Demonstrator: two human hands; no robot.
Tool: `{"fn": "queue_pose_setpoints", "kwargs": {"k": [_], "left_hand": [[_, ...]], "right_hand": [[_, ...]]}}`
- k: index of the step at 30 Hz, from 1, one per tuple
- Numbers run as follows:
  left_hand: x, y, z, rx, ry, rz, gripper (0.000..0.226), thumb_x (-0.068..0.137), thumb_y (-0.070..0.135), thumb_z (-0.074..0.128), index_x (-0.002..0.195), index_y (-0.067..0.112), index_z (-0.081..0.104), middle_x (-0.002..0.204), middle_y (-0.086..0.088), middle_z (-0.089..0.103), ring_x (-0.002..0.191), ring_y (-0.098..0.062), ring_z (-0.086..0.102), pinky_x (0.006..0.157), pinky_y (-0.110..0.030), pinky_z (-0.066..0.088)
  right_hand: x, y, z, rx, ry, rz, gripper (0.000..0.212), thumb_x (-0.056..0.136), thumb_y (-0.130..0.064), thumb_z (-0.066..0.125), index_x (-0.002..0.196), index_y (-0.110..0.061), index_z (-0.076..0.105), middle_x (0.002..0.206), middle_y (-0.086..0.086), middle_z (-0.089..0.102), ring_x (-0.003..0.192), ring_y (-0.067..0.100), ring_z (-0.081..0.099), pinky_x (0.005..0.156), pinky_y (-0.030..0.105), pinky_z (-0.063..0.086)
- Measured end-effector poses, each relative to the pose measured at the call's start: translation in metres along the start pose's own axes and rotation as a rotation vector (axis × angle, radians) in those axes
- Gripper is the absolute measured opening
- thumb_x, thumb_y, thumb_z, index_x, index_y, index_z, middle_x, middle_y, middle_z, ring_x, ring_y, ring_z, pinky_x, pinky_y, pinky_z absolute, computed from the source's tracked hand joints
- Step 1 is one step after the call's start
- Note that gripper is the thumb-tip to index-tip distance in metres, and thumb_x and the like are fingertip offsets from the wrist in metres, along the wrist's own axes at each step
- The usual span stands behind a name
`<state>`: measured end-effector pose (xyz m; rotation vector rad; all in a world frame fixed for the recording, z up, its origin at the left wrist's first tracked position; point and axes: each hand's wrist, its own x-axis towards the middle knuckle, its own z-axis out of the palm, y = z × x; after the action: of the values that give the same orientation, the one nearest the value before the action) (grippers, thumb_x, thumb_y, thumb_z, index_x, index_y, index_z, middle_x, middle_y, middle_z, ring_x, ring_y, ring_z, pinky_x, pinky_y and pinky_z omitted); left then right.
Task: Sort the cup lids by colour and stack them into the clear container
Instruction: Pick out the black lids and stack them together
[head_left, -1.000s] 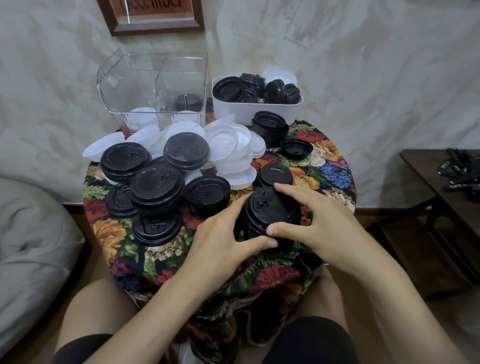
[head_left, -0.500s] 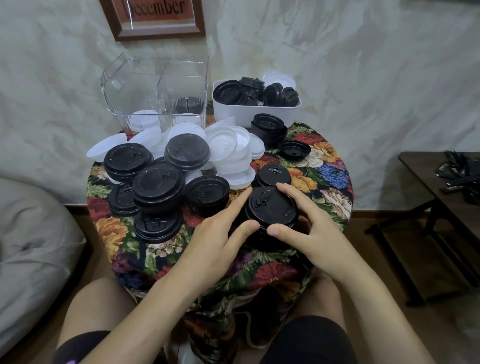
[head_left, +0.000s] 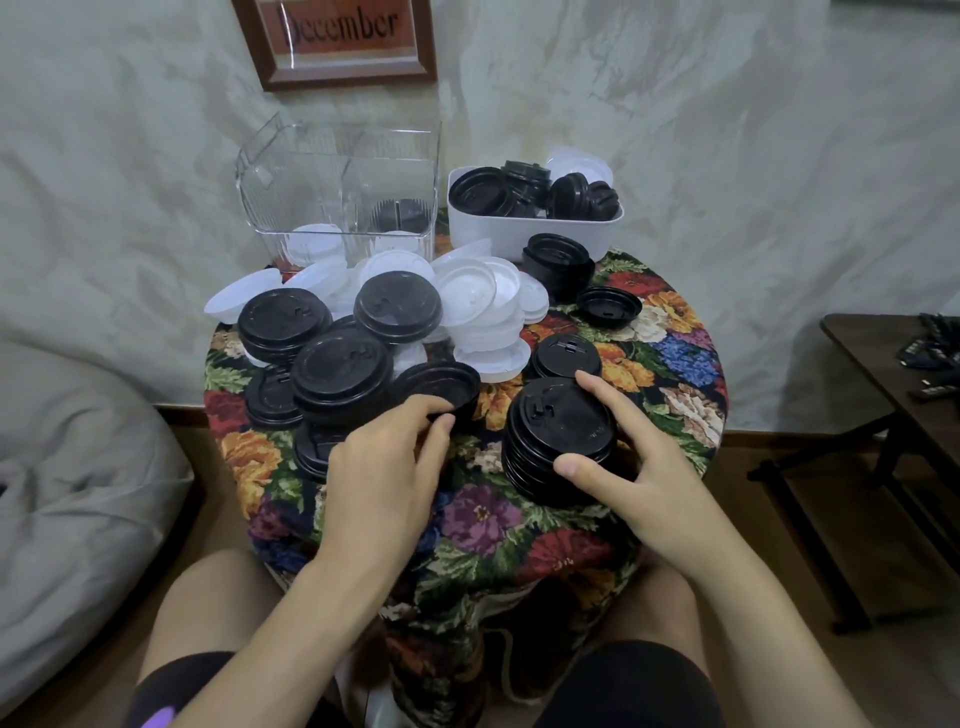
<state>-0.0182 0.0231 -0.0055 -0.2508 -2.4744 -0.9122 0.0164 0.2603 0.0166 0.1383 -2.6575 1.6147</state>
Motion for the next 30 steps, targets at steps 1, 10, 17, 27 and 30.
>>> {"fn": "queue_pose_setpoints", "kwargs": {"k": [1, 10, 17, 27, 30], "left_hand": [[0.000, 0.001, 0.000, -0.027, -0.001, 0.001, 0.014, 0.097, 0.026, 0.068, 0.110, 0.024, 0.073, 0.085, 0.022, 0.065, 0.078, 0.000, 0.064, 0.060, -0.016, 0.044], [0.001, 0.002, 0.007, -0.132, -0.035, -0.022, 0.024, 0.098, 0.030, 0.066, 0.122, 0.032, 0.068, 0.099, 0.020, 0.069, 0.085, -0.003, 0.066, 0.070, -0.037, 0.057], [0.000, 0.011, 0.005, -0.257, -0.070, 0.024, 0.026, 0.101, 0.036, 0.060, 0.125, 0.033, 0.067, 0.091, 0.023, 0.067, 0.079, 0.006, 0.063, 0.069, -0.011, 0.044], [0.001, 0.028, 0.015, -0.398, -0.266, -0.004, 0.053, 0.095, 0.059, 0.054, 0.144, 0.039, 0.056, 0.133, 0.031, 0.060, 0.120, 0.012, 0.056, 0.100, -0.018, 0.046], [0.000, 0.027, 0.015, -0.403, -0.289, -0.014, 0.057, 0.093, 0.062, 0.052, 0.144, 0.038, 0.057, 0.129, 0.032, 0.060, 0.116, 0.017, 0.055, 0.097, -0.011, 0.044]], "right_hand": [[0.000, 0.000, 0.000, -0.001, 0.000, 0.002, 0.077, 0.079, -0.056, 0.076, 0.146, -0.060, 0.039, 0.137, -0.049, 0.042, 0.129, -0.019, 0.043, 0.111, 0.026, 0.040], [-0.005, 0.001, 0.007, -0.055, -0.010, 0.003, 0.092, 0.074, -0.059, 0.083, 0.145, -0.069, 0.025, 0.133, -0.056, 0.034, 0.129, -0.022, 0.039, 0.108, 0.024, 0.039], [-0.001, -0.001, 0.008, -0.085, 0.001, -0.024, 0.094, 0.071, -0.069, 0.081, 0.147, -0.065, 0.025, 0.149, -0.040, 0.034, 0.140, -0.007, 0.039, 0.117, 0.040, 0.040], [0.001, 0.003, 0.005, -0.021, 0.012, -0.046, 0.080, 0.079, -0.061, 0.078, 0.146, -0.061, 0.035, 0.147, -0.040, 0.041, 0.136, -0.011, 0.042, 0.114, 0.033, 0.040], [0.003, 0.002, 0.002, -0.031, -0.016, -0.039, 0.083, 0.077, -0.055, 0.081, 0.146, -0.062, 0.035, 0.144, -0.044, 0.041, 0.133, -0.014, 0.043, 0.110, 0.025, 0.040]]}}
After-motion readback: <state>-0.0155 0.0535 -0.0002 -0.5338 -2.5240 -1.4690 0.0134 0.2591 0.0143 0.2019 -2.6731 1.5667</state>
